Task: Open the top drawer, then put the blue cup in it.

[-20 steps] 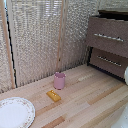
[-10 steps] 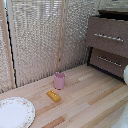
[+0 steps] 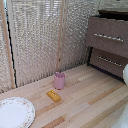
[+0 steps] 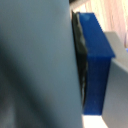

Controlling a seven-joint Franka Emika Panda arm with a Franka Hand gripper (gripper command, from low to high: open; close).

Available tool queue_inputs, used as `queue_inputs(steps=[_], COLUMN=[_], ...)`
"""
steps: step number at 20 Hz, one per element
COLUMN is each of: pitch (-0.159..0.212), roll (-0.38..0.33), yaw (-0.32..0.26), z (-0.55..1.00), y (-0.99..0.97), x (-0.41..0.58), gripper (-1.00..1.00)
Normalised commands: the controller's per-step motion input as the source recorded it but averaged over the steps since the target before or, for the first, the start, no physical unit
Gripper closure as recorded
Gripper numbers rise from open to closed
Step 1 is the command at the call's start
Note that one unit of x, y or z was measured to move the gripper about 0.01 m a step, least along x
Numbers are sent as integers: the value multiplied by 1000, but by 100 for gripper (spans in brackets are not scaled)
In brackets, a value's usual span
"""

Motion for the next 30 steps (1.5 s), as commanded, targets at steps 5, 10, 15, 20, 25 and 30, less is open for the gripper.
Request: queue_inputs(steps=[5, 10, 15, 20, 25, 30], pitch=[-48, -79, -16, 46, 112, 90], roll=[197, 81, -15, -15, 23, 20], yaw=[85, 103, 154, 62, 0, -20], z=[-273, -303, 63, 383, 831, 864], y=[-240, -129, -233, -35, 33, 182], x=[91, 75, 313, 159, 107, 231], gripper=[100, 100, 100, -100, -100, -100])
